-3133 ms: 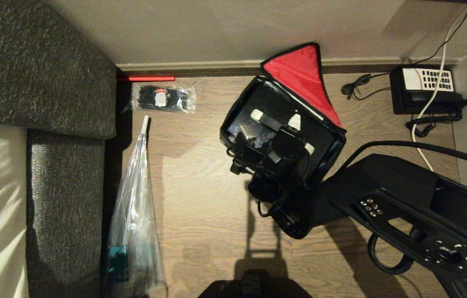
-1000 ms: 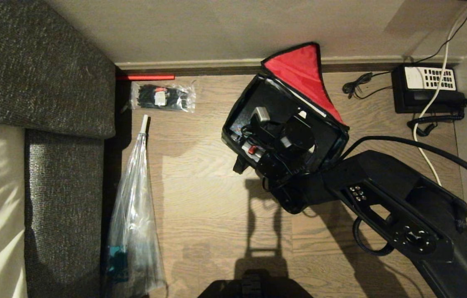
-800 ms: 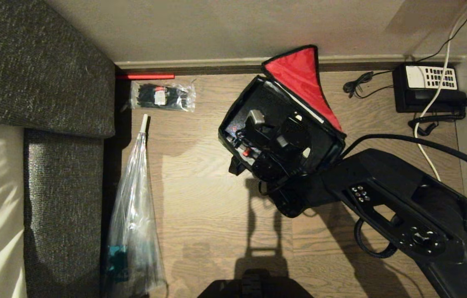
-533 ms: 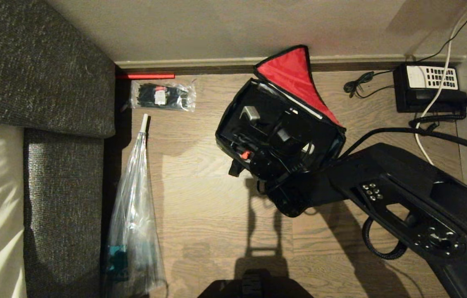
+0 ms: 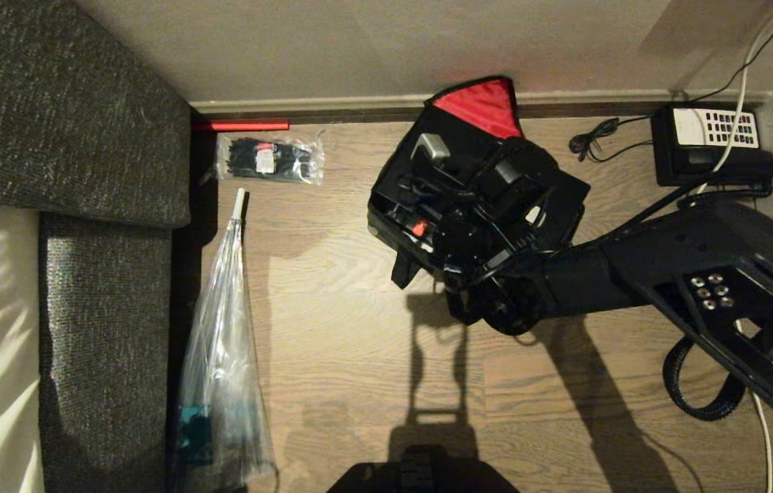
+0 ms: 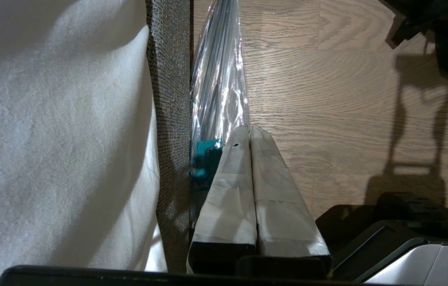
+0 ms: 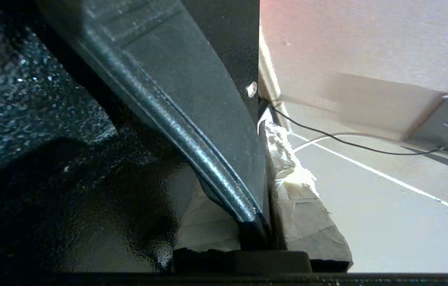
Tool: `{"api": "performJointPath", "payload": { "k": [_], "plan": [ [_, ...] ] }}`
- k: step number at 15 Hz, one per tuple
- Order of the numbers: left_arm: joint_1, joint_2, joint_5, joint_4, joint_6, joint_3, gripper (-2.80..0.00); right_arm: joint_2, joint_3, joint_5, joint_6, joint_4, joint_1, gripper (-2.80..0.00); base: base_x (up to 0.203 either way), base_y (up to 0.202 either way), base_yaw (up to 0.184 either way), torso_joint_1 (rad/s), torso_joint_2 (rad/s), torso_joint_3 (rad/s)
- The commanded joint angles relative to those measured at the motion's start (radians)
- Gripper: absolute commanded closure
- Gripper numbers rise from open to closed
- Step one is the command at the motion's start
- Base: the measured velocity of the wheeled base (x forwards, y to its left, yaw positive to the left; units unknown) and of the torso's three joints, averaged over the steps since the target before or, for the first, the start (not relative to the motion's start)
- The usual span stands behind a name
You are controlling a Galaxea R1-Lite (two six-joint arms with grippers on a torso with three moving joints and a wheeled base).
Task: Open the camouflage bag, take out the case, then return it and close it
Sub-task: Lift the black box
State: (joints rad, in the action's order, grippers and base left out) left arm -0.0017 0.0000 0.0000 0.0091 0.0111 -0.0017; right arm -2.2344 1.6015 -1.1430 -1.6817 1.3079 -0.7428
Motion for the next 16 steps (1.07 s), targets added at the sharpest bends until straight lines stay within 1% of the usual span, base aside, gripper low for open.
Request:
{"api": "performJointPath", "payload": {
  "k": [1, 6, 9, 16],
  "plan": [
    [0.000, 0.000, 0.000, 0.000, 0.000, 0.000, 0.00, 0.075, -0.011, -0.007, -0.009, -0.005, -0.012, 0.00, 0.000, 0.000, 0.000, 0.000, 0.00, 0.000],
    [0.000, 0.000, 0.000, 0.000, 0.000, 0.000, 0.00, 0.140, -0.033, -0.008, -0.007, -0.024, -0.015, 0.00, 0.000, 0.000, 0.000, 0.000, 0.00, 0.000],
    [0.000, 0.000, 0.000, 0.000, 0.000, 0.000, 0.00, 0.190, -0.056, -0.009, -0.007, -0.066, -0.015, 0.00, 0.000, 0.000, 0.000, 0.000, 0.00, 0.000],
    [0.000, 0.000, 0.000, 0.000, 0.000, 0.000, 0.00, 0.350, -0.151, -0.022, -0.003, -0.124, -0.011, 0.00, 0.000, 0.000, 0.000, 0.000, 0.00, 0.000]
  ]
}}
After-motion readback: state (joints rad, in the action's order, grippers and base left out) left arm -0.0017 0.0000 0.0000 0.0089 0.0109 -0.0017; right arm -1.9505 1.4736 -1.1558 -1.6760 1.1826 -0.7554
